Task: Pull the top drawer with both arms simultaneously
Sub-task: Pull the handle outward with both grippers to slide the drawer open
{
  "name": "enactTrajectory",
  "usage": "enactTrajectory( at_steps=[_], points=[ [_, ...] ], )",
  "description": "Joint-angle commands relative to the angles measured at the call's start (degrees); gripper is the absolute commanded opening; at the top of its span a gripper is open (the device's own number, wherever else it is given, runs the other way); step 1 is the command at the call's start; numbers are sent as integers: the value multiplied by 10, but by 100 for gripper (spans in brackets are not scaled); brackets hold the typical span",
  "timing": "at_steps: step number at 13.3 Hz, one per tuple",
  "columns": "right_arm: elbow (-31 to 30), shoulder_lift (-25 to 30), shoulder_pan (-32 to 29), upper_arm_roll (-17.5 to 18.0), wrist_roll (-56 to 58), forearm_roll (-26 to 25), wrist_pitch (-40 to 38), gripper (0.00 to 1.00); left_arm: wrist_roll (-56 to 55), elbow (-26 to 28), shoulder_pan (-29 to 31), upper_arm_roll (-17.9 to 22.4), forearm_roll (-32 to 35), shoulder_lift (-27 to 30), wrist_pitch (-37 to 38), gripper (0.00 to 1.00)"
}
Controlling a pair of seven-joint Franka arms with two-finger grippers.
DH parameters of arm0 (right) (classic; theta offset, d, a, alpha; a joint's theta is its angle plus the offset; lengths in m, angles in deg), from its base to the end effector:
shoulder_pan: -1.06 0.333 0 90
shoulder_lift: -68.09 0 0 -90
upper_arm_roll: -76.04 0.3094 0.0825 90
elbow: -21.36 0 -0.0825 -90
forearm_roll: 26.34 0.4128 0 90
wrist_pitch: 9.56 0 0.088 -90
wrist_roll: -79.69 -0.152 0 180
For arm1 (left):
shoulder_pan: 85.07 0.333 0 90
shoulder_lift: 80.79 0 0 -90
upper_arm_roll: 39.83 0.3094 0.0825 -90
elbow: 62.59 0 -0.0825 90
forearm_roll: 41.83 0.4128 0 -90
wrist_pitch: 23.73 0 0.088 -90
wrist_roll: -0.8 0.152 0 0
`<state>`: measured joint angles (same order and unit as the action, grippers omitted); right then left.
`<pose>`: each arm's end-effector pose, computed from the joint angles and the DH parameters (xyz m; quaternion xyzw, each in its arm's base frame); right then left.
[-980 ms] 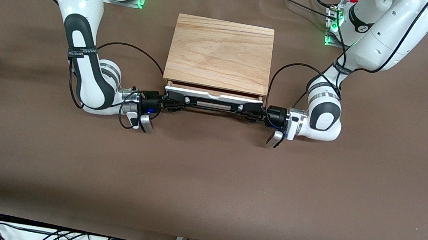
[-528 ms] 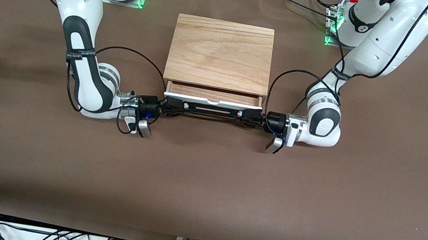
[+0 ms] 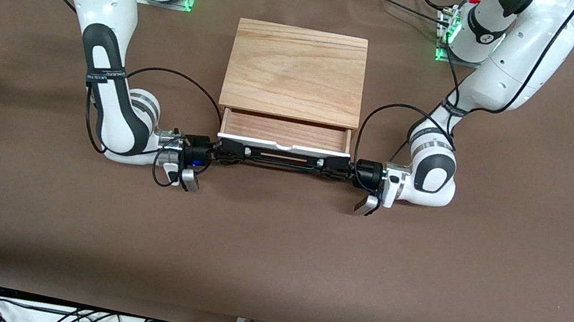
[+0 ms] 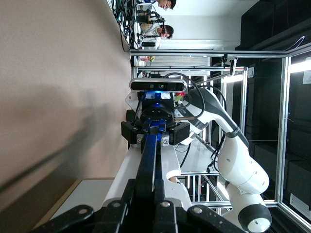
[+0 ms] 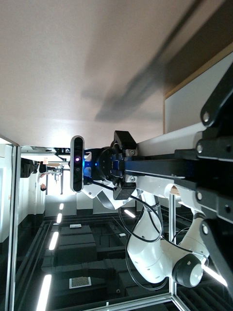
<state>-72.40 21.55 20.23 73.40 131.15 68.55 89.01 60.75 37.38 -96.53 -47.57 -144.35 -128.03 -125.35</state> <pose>0.6175 0.3295 0.1400 -0.7369 -0.0613 0.0393 0.6720 0.5929 -0.3353 0.1142 0.6922 -0.0032 0.0034 0.7217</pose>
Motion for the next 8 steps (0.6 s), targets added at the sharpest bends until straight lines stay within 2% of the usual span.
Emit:
enactTrajectory(
  at_steps=[1,8],
  points=[
    [34,18,-46,2,-42,34,-44,0,-12,-26,-3,39,-3,-44,-24,0],
    [65,3,-54,2,-53,34,-42,0,-57,-90,-10,55,-2,-76,-23,0]
  ],
)
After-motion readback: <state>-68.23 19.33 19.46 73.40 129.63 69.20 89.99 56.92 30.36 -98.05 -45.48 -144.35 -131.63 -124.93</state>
